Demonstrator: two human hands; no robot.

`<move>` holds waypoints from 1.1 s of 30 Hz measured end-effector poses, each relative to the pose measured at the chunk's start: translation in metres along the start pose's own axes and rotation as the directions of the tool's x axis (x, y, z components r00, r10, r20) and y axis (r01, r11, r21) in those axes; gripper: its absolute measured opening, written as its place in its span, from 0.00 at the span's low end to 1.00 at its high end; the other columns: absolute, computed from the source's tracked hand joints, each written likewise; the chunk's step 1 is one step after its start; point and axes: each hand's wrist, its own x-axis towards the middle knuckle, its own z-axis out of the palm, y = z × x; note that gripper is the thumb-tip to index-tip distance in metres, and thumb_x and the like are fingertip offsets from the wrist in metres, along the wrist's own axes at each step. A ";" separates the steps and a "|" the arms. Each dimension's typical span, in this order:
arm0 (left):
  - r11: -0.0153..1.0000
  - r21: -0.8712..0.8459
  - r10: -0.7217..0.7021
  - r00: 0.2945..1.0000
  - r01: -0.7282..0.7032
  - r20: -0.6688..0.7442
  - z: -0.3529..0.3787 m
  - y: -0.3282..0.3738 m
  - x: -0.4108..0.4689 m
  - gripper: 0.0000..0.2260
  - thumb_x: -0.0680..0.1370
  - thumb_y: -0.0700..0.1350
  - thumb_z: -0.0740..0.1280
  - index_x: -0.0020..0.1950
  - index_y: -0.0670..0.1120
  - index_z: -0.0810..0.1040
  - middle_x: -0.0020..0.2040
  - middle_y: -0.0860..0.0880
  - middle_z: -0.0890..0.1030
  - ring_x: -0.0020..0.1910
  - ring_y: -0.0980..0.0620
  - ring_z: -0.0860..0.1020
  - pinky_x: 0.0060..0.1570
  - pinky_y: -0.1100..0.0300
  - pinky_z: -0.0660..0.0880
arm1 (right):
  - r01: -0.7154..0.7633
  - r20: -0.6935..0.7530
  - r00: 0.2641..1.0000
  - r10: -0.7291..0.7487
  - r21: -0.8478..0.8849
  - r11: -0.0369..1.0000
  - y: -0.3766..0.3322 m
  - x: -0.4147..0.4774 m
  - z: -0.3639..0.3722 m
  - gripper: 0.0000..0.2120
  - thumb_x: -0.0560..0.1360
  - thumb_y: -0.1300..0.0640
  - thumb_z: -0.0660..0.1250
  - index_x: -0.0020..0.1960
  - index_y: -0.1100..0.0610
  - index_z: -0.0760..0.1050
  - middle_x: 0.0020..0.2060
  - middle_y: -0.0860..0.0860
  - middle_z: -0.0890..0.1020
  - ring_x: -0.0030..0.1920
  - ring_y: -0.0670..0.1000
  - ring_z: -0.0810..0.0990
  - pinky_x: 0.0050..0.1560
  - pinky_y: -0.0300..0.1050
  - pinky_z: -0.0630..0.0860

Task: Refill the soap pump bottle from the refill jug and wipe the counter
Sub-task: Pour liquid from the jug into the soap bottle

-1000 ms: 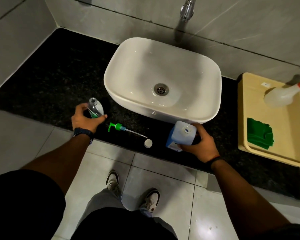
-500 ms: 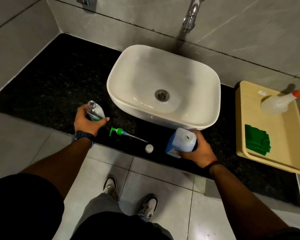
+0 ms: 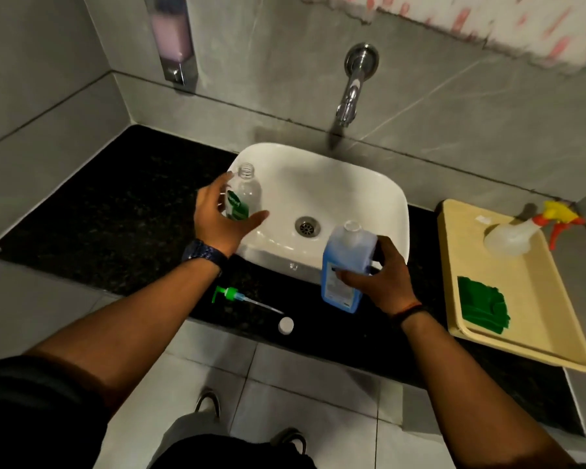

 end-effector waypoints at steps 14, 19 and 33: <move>0.967 -0.235 0.131 0.984 -0.099 0.124 0.040 0.122 0.011 0.37 0.55 0.47 0.83 0.60 0.49 0.70 0.57 0.46 0.76 0.53 0.48 0.76 0.49 0.49 0.79 | 0.254 -0.237 0.934 -0.267 -0.081 0.964 -0.158 0.062 -0.084 0.27 0.59 0.63 0.77 0.55 0.54 0.72 0.49 0.49 0.78 0.46 0.45 0.76 0.46 0.37 0.73; 0.963 -0.247 0.144 0.980 -0.107 0.137 0.046 0.146 0.014 0.38 0.54 0.48 0.83 0.61 0.45 0.72 0.56 0.45 0.77 0.53 0.45 0.77 0.50 0.46 0.78 | 0.290 -0.216 0.897 -0.385 -0.371 0.882 -0.181 0.070 -0.099 0.28 0.58 0.49 0.77 0.56 0.51 0.73 0.47 0.46 0.72 0.47 0.46 0.71 0.48 0.42 0.67; 0.963 -0.220 0.192 0.969 -0.155 0.155 0.055 0.175 0.017 0.36 0.54 0.49 0.83 0.60 0.49 0.74 0.50 0.53 0.75 0.50 0.49 0.78 0.49 0.50 0.80 | 0.231 -0.130 0.905 -0.405 -0.650 0.724 -0.183 0.080 -0.113 0.35 0.56 0.45 0.77 0.61 0.50 0.70 0.52 0.55 0.75 0.54 0.60 0.74 0.48 0.52 0.74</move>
